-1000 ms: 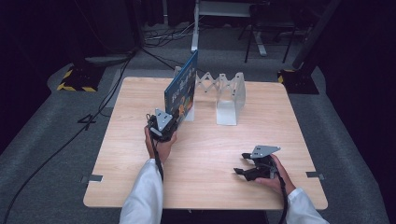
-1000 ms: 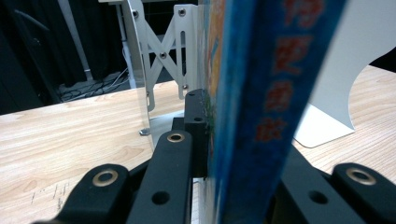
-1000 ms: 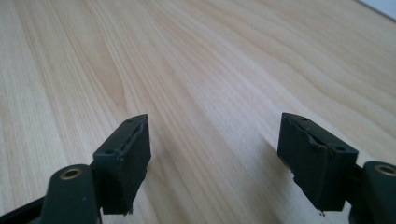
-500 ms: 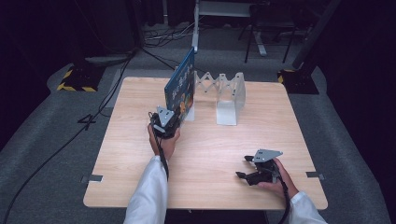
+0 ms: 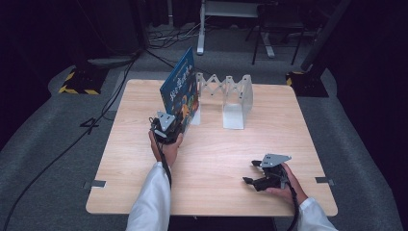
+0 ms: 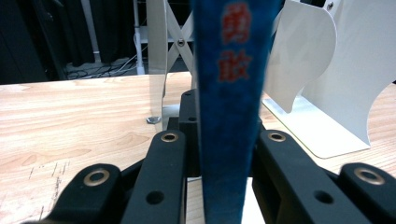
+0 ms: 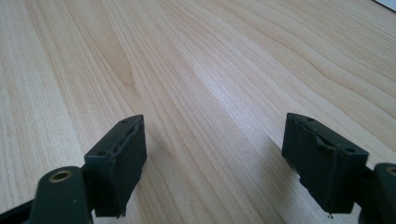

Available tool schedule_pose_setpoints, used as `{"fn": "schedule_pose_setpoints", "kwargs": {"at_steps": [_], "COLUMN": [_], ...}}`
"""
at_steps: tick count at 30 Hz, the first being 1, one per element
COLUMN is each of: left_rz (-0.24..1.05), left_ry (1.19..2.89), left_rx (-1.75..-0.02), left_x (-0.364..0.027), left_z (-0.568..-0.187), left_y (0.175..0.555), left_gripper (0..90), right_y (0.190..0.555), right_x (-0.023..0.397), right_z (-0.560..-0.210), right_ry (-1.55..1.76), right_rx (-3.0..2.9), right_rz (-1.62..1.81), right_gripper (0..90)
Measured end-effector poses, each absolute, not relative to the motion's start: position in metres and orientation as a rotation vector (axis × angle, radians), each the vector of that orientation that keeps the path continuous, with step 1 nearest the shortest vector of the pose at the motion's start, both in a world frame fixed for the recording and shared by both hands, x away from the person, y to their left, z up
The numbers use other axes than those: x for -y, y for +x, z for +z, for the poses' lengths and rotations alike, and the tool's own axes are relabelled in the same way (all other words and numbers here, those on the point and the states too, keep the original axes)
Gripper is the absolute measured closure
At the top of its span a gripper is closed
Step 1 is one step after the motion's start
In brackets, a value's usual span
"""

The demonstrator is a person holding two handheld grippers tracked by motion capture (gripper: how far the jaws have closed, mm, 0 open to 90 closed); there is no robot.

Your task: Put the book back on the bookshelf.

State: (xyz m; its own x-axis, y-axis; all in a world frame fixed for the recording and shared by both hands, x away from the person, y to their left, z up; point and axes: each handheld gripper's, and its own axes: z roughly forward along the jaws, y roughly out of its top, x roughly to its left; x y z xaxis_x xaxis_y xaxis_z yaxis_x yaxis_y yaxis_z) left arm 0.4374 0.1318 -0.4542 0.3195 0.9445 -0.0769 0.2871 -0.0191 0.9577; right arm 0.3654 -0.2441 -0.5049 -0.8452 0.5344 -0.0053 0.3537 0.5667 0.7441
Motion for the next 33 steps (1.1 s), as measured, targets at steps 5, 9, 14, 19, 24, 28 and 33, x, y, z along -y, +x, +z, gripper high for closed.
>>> {"fn": "schedule_pose_setpoints", "kwargs": {"at_steps": [5,9,14,19,24,28,33], "left_rz": [0.772,0.767,0.780,0.794,0.787,0.798,0.805], "left_ry": [1.515,1.503,1.519,1.533,1.528,1.528,1.535], "left_rx": [-1.178,-1.181,-1.171,-1.165,-1.164,-1.168,-1.160], "left_x": [-0.140,-0.146,-0.143,-0.138,-0.134,-0.129,-0.127], "left_z": [-0.458,-0.462,-0.463,-0.464,-0.465,-0.466,-0.467], "left_y": [0.432,0.430,0.431,0.432,0.436,0.437,0.439], "left_gripper": [77.1,75.9,75.3,73.8,73.8,73.2,72.4], "right_y": [0.365,0.366,0.366,0.366,0.366,0.366,0.366], "right_x": [0.244,0.244,0.244,0.244,0.244,0.244,0.244], "right_z": [-0.505,-0.505,-0.505,-0.505,-0.505,-0.505,-0.505], "right_ry": [0.741,0.741,0.740,0.738,0.736,0.736,0.736], "right_rx": [-2.571,-2.571,-2.572,-2.573,-2.574,-2.574,-2.574], "right_rz": [1.145,1.146,1.144,1.147,1.147,1.147,1.147], "right_gripper": [21.9,21.8,21.7,21.7,21.6,21.6,21.6]}}
